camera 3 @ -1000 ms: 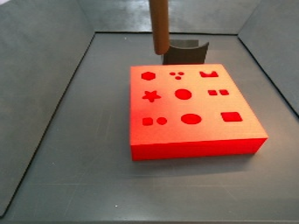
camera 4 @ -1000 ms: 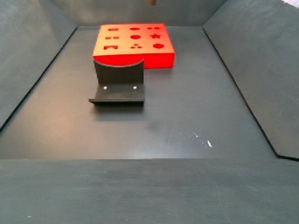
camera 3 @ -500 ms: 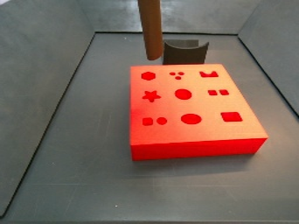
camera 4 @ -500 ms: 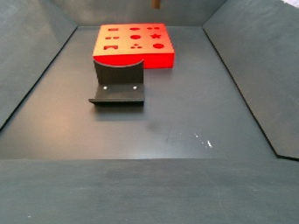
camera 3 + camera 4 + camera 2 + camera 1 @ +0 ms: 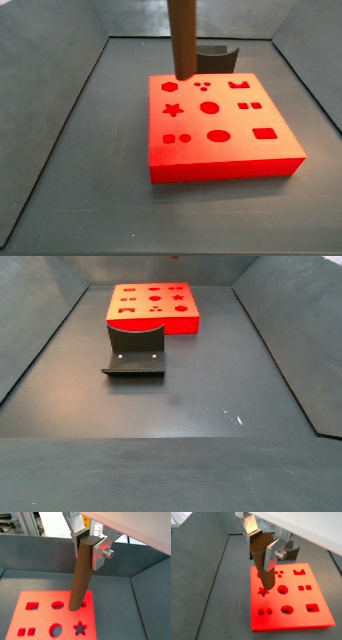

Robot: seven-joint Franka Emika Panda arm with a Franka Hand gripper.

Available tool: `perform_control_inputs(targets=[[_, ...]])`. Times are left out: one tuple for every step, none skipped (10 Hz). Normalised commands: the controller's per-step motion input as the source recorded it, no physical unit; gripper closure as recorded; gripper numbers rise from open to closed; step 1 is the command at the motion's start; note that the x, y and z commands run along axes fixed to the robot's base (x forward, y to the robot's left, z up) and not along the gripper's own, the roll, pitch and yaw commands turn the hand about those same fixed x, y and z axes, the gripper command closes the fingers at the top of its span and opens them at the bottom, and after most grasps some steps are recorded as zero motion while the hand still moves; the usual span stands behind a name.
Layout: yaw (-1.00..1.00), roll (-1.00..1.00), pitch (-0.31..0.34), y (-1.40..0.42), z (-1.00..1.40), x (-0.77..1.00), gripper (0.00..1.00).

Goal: Insert the oval object.

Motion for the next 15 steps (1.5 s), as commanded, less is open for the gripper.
perform_control_inputs(targets=[[-0.24, 0.01, 0.054, -0.32, 0.00, 0.71, 1.00], [-0.03, 0.00, 0.004, -0.22, 0.00, 0.31, 1.00], [0.00, 0.00, 0.000, -0.03, 0.00, 0.00, 1.00], [-0.21, 0.00, 0.037, -0.07, 0.00, 0.85, 1.00], [-0.40, -0.05, 0.000, 0.00, 0.09, 0.76, 1.00], [-0.48, -0.07, -0.047, 0.00, 0.09, 0.65, 1.00], [-0.60, -0.04, -0.093, 0.00, 0.00, 0.49, 1.00], [-0.83, 0.00, 0.000, -0.13, -0.10, 0.17, 1.00], [-0.88, 0.06, 0.111, -0.08, -0.20, 0.00, 1.00], [-0.71, 0.10, 0.276, -0.13, -0.19, 0.00, 1.00], [-0.66, 0.12, 0.361, -0.13, -0.21, -0.03, 1.00], [-0.71, 0.12, 0.333, -0.13, -0.21, -0.06, 1.00], [-0.73, 0.10, 0.341, -0.07, -0.23, -0.09, 1.00], [-0.71, 0.11, 0.380, -0.01, -0.15, -0.10, 1.00], [-0.56, 0.16, 0.359, -0.05, -0.14, 0.00, 1.00]])
